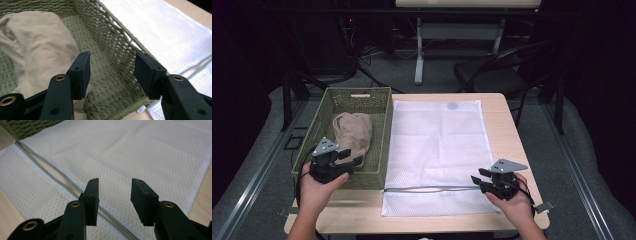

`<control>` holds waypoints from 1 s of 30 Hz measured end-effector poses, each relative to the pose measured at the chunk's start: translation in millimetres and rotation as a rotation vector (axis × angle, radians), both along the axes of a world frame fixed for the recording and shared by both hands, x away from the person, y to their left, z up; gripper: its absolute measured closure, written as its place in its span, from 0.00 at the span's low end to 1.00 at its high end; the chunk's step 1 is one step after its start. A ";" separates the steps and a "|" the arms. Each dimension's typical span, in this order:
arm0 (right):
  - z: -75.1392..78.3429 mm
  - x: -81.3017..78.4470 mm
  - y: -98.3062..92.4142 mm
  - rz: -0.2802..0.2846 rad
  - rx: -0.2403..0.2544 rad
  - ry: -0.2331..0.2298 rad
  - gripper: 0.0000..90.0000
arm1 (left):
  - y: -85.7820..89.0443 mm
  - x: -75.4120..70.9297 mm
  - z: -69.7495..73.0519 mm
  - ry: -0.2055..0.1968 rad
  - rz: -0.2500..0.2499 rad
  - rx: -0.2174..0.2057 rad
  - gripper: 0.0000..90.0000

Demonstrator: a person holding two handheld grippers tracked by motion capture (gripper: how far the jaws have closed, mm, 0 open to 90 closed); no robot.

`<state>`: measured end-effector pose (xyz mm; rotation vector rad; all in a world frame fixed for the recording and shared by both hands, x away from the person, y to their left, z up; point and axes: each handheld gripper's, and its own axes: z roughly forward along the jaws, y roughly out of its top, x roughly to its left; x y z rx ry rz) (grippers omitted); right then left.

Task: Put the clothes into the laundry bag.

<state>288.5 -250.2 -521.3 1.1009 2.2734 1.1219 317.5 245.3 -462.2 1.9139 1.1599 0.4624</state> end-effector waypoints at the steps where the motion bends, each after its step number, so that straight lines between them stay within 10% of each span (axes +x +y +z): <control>1: -3.7 -2.2 -1.7 0.001 0.008 0.010 0.65 | 0.0 0.0 0.0 0.000 0.000 0.000 0.52; 10: -19.9 7.7 -9.3 -0.037 0.038 0.037 0.61 | 12.6 7.3 -6.2 0.055 0.021 -0.063 0.48; 30: -24.8 10.7 -2.1 -0.004 0.039 0.057 0.58 | 13.4 7.9 -12.9 0.057 0.047 -0.030 0.46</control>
